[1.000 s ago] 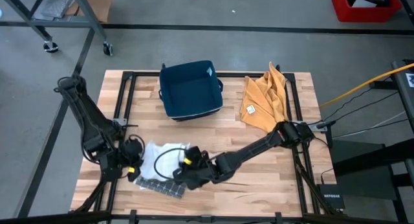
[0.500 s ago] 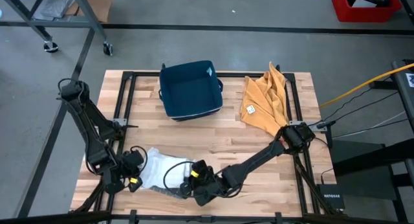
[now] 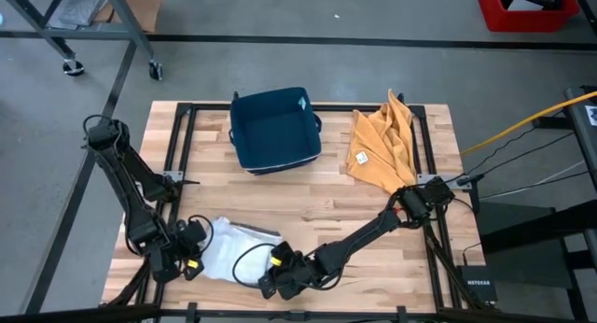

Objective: Fold towel
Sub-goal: Stack the folded white patterned towel on top of the folded gray patterned towel

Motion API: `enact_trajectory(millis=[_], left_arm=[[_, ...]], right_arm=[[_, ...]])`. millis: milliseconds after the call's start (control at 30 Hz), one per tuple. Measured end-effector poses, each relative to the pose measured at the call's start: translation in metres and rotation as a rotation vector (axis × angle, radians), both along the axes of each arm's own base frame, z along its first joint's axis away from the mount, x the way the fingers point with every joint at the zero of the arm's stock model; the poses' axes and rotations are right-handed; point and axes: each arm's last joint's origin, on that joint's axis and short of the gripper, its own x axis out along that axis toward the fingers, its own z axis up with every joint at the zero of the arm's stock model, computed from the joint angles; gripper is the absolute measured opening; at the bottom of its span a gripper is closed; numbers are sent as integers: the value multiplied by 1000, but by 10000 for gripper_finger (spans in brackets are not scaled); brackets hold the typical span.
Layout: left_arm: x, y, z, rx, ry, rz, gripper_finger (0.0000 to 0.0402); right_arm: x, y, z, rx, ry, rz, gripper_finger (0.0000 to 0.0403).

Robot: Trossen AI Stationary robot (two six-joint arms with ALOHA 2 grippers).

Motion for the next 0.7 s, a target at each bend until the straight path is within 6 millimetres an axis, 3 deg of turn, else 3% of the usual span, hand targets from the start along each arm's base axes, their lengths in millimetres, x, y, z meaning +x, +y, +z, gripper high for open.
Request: enact_trajectory(millis=[200, 367, 533, 700], left_arm=[[-5, 2, -2, -26, 142, -28, 164], [-9, 5, -4, -23, 234, -17, 177], [-16, 12, -4, 35, 287, -24, 177], [-27, 19, 1, 69, 312, 10, 178]], right_arm=[[6, -8, 0, 7, 19, 94, 133], [11, -19, -1, 18, 38, 111, 191], [10, -26, 0, -51, 76, 150, 212], [-6, -33, 16, -147, 173, 106, 213]])
